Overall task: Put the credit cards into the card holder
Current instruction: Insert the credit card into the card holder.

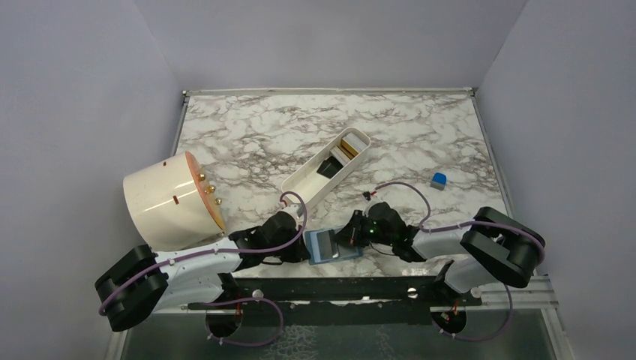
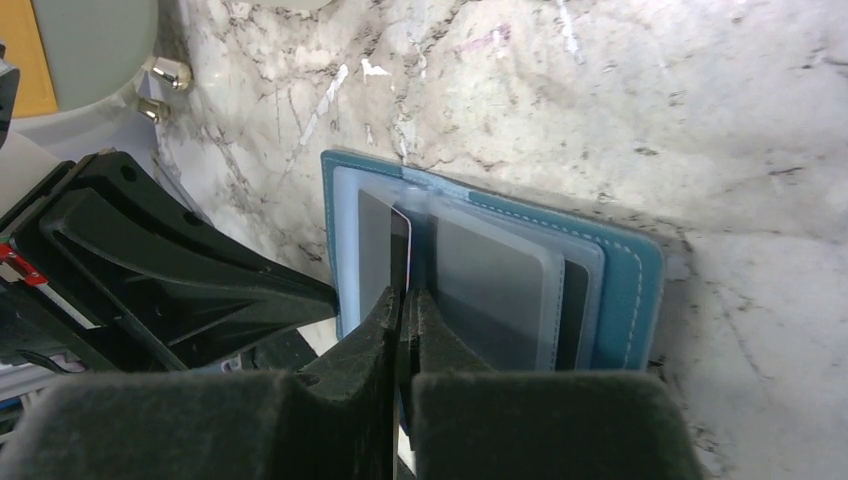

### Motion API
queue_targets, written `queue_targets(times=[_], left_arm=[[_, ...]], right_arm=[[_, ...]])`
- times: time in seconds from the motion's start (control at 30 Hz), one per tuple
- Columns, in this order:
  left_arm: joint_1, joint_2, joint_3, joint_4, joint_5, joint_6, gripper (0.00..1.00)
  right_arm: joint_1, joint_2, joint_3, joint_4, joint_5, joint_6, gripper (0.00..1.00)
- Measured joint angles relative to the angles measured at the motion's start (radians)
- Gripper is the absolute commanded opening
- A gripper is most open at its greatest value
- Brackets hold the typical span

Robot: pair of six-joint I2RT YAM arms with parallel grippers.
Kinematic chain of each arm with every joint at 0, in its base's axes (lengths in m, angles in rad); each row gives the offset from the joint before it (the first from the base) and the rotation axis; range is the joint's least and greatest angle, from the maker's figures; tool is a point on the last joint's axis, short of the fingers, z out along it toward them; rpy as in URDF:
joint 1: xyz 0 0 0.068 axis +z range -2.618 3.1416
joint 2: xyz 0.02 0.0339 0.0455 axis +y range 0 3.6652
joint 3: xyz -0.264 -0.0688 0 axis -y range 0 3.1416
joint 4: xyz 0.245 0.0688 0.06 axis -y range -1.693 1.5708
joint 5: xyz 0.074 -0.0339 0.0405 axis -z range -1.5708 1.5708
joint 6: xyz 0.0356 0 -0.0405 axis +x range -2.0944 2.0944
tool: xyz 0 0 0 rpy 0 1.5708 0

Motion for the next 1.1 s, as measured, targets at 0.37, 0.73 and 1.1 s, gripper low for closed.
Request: queue_targets(times=[0.37, 0.73, 1.1], left_arm=[[0.0, -0.004, 0.0, -0.004, 0.004, 0.01, 0.0], [0.0, -0.059, 0.0, -0.033, -0.007, 0.014, 0.21], [0.0, -0.218, 0.041, -0.126, -0.086, 0.034, 0.62]], right_arm=[[0.111, 0.03, 0.041, -0.032, 0.105, 0.025, 0.1], [0.136, -0.123, 0.073, -0.25, 0.166, -0.029, 0.45], [0.138, -0.262, 0.319, -0.606, 0.305, -0.308, 0.53]])
